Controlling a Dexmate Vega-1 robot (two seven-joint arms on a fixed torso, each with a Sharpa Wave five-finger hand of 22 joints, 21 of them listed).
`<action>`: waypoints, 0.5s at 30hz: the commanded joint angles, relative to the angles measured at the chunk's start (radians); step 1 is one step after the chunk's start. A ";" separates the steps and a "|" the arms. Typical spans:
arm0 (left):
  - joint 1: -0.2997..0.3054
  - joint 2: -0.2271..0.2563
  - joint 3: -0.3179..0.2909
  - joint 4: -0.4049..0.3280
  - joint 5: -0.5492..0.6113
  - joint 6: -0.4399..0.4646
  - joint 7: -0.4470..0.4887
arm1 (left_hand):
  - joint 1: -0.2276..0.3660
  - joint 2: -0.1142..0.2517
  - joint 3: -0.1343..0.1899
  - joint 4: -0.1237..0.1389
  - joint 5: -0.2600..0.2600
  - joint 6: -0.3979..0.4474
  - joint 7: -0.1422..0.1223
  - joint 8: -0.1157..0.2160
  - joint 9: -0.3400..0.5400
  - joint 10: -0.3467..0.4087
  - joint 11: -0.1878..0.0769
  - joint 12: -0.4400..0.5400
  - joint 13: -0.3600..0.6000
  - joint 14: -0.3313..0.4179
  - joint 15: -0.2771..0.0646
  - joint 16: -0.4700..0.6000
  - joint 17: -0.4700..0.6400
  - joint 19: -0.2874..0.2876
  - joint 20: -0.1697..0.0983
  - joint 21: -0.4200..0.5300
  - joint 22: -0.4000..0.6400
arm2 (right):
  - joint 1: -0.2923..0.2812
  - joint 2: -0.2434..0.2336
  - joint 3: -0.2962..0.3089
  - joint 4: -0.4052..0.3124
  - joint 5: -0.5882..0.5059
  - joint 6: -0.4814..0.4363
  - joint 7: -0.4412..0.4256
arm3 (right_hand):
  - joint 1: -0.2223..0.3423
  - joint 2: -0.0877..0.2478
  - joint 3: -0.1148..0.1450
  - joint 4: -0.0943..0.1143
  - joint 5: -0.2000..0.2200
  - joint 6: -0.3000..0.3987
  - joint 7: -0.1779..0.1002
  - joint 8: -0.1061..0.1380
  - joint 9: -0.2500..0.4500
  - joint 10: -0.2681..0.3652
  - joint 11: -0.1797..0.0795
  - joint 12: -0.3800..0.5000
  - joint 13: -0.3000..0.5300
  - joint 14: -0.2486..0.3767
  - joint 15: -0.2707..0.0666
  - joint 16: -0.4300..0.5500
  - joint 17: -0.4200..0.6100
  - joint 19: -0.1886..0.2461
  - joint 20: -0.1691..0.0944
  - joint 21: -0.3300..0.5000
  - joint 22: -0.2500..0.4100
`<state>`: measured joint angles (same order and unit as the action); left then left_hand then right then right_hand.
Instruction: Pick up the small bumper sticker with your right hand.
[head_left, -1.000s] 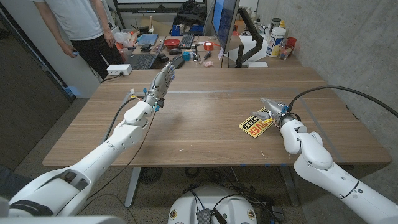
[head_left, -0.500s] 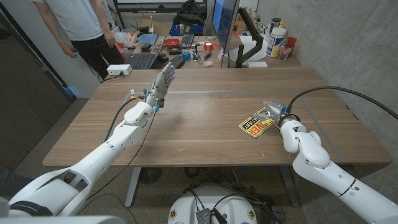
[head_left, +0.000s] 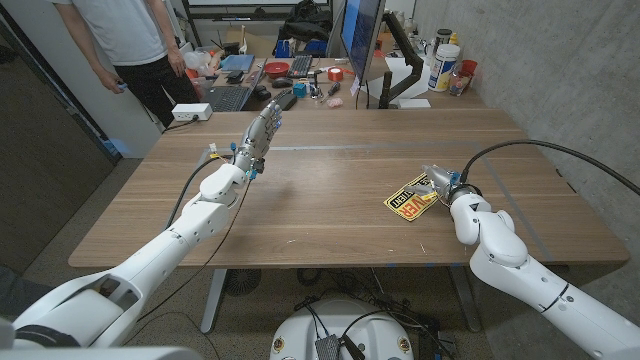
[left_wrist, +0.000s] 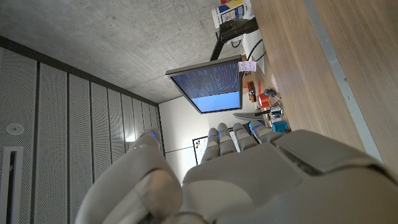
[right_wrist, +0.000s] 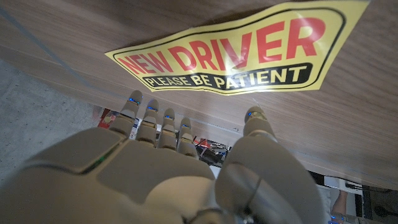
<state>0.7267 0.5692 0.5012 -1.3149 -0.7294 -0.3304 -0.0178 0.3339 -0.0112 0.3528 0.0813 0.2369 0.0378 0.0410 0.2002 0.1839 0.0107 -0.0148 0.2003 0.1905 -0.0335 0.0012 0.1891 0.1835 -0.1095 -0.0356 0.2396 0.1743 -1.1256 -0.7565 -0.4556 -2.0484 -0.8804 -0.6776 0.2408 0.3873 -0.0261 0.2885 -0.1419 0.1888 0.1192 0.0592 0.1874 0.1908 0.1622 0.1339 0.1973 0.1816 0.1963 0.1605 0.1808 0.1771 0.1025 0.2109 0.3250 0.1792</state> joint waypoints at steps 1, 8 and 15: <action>-0.002 0.004 0.007 -0.004 -0.002 0.006 0.004 | 0.005 0.007 -0.002 -0.002 -0.003 0.007 0.004 0.002 0.004 0.004 -0.002 0.005 0.003 -0.004 -0.001 0.002 0.002 -0.003 0.002 -0.003 0.005 | 0.010 -0.006 -0.018 0.014 0.000 -0.015 0.011 | 0.006 -0.012 -0.006 -0.003 0.008 -0.016 0.001 -0.002 0.002 -0.009 -0.001 0.001 0.002 -0.004 0.002 0.002 0.001 0.001 0.004 -0.007 0.003; -0.008 0.000 0.011 0.008 -0.003 0.005 -0.003 | 0.007 0.010 -0.001 -0.003 -0.003 0.008 0.005 0.002 0.004 0.003 -0.006 0.005 0.003 -0.005 0.000 0.001 0.001 -0.004 0.002 -0.005 0.005 | 0.013 0.001 -0.035 0.021 -0.021 -0.030 0.004 | 0.012 -0.013 -0.005 -0.004 0.010 -0.029 0.001 -0.004 0.002 -0.020 0.001 -0.002 0.002 -0.010 0.002 0.001 0.001 0.002 0.004 -0.012 0.003; -0.013 -0.001 0.013 0.015 -0.003 0.007 -0.007 | 0.009 0.012 0.000 -0.004 -0.004 0.007 0.005 0.002 0.004 0.002 -0.006 0.004 0.003 -0.004 0.000 0.001 0.001 -0.004 0.003 -0.007 0.006 | 0.014 0.006 -0.036 0.036 -0.011 -0.022 -0.006 | 0.019 -0.015 -0.006 -0.005 0.013 -0.041 0.005 -0.003 0.002 -0.041 0.006 -0.006 0.002 -0.033 0.016 -0.005 0.001 0.003 0.004 -0.019 0.003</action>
<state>0.7218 0.5703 0.5099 -1.3116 -0.7294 -0.3263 -0.0150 0.3390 -0.0062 0.3529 0.0813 0.2369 0.0377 0.0411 0.2002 0.1838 0.0120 -0.0161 0.2003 0.1906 -0.0335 0.0012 0.1891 0.1813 -0.1096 -0.0356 0.2338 0.1743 -1.1185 -0.7590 -0.4710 -2.0392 -0.8895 -0.6970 0.2470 0.3956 -0.0343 0.2843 -0.1461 0.1928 0.0852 0.0609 0.1875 0.1909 0.1342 0.1352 0.1949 0.1817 0.1761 0.1694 0.1774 0.1772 0.1025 0.2109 0.3095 0.1792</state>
